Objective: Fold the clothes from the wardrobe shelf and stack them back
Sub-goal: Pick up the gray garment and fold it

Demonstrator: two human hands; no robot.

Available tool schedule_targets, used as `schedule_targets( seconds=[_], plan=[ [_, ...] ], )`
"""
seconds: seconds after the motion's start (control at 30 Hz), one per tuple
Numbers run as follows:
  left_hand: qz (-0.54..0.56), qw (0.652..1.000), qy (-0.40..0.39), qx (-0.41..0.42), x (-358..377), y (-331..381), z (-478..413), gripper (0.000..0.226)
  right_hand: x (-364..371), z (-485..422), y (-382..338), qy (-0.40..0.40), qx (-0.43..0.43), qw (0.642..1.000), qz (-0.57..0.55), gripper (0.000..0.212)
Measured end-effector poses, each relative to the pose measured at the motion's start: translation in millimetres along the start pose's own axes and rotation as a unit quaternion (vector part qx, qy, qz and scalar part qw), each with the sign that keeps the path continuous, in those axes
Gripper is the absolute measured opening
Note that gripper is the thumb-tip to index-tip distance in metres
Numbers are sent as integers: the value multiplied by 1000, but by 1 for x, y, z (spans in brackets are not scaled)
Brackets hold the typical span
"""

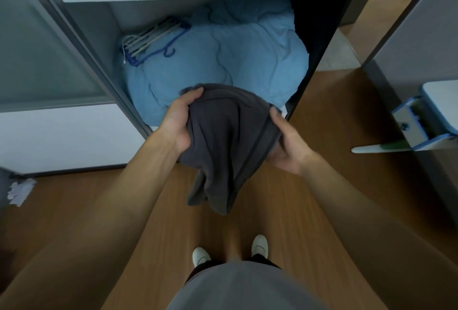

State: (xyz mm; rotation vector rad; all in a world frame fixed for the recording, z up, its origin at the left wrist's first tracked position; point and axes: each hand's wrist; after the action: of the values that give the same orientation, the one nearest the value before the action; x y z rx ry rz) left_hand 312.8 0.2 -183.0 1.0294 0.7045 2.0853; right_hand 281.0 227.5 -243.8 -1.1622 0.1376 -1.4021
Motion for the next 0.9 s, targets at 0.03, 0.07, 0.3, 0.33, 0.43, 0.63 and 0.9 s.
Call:
schedule_targets(
  seconds=[0.03,0.07,0.3,0.33,0.43,0.63,0.9],
  plan=[
    [-1,1000,5,-5,0,1,-1,42,3,0,8,-1,-6,1000,20,69],
    [-5,1000,9,-9,-1,3,-2,40,7,0,15,9,-20,999,33,69],
    [-135,988,72,37,-27,14,-7,22,26,-8,13,87,-188,977,57,25],
    [-147,985,79,53,-31,13,-7,21,25,-8,10,75,-188,978,57,20],
    [-102,992,65,26,-39,11,-7,16,19,-9,11,25,-144,988,44,34],
    [-67,997,15,-40,-47,2,-5,16,33,-8,42,35,-110,989,97,34],
    [8,1000,-30,1,-99,-3,-7,56,42,-1,22,58,-95,994,-13,21]
  ],
)
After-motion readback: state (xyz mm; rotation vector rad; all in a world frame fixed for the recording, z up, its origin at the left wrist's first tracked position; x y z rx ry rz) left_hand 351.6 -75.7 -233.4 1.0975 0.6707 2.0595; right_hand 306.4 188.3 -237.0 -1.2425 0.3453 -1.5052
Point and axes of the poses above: each hand's wrist, its own z-axis away from the middle knuckle, its own x-axis out of the palm, y = z × x, and after that the axes turned 1 degree about y, right-handed
